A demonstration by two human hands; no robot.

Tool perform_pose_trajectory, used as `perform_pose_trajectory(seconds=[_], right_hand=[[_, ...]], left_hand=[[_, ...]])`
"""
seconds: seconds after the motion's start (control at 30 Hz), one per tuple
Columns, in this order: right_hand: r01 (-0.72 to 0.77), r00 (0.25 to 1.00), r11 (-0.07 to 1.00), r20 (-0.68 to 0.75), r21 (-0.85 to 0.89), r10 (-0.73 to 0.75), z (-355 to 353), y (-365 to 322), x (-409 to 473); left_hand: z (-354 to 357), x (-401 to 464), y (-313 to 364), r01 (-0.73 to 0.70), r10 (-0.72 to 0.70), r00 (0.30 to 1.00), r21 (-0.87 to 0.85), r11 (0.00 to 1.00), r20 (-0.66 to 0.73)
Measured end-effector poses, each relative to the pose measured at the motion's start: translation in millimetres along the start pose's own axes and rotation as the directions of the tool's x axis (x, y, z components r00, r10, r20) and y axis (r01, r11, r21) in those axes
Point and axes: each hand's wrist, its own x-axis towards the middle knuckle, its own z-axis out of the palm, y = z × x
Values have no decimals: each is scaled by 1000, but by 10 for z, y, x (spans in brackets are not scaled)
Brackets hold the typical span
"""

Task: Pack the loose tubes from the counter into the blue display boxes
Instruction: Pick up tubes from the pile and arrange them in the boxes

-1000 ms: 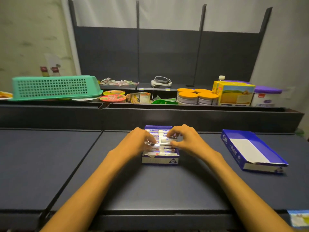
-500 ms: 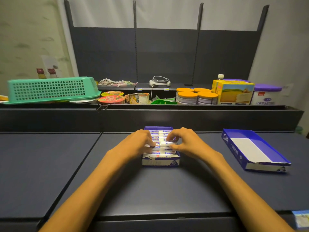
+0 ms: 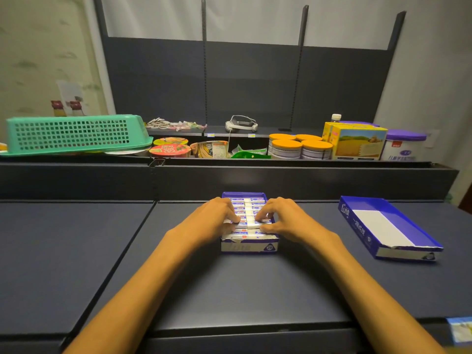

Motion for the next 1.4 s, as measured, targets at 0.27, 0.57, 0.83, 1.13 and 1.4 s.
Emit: perform_pose_trajectory(seconds=[0.27,0.57,0.83,1.13,1.4], right_hand=[[64,998,997,18,-46,-63,-7,11,3],[84,996,994,-2,-68,-85,-36,19,-40],[116,978,990,-185,77,-100,-143,-158,-129],[324,945,946,-64,16,-322,260,-1106,-34],[436,900,900,16,-30,-435,844,-2350,198]], left_hand=[[-12,3,9,4,-5,1000,10,1000,5],[-28,-50,26,88,-93,994,-90,992,-54],[-213,-419,-110,214,-230,959,-110,971,-166],[-331,-1408,-510,426,-417,892,17,905,-175],[-603,-2665,-1045,534,-510,837,95,840,-201]])
